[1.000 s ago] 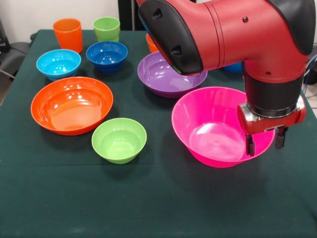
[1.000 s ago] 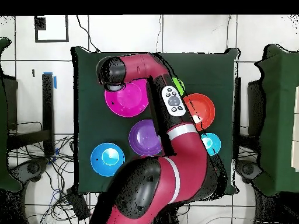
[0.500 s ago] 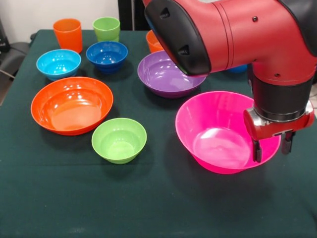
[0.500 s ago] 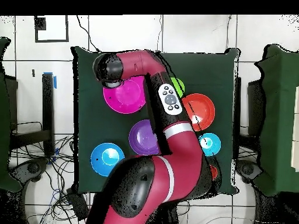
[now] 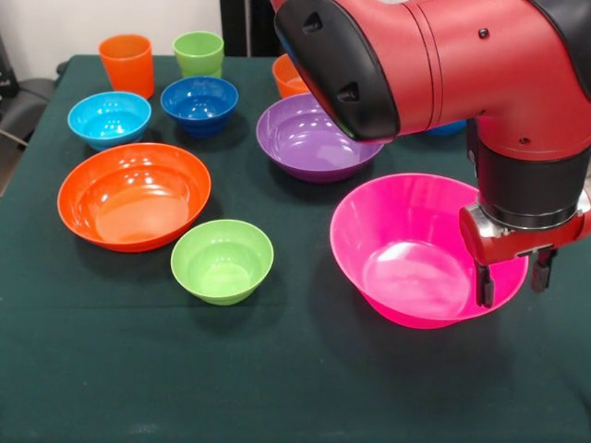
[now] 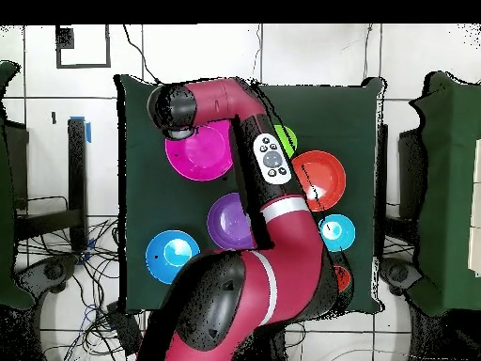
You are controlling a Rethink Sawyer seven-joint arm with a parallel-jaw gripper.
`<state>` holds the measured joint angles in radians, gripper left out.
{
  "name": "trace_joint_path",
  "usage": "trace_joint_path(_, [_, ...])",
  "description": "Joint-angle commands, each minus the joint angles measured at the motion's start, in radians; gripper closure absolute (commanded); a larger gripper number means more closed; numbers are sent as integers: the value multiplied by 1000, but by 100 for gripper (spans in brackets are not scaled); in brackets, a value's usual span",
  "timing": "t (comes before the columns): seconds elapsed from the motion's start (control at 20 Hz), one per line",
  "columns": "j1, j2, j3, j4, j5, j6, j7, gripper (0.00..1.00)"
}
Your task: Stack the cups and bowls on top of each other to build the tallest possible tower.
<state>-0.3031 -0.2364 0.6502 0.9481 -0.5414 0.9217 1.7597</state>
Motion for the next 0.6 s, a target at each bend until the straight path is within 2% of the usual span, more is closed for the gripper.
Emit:
trace_joint_path(0.05, [14,-3,2,-32,-37,105,-277,0])
trace_joint_path(0.3, [14,-17,-12,-2,-35,87,-236,0])
trace_joint_path(0.6, [40,25,-28,-62,-29,195,-220,0])
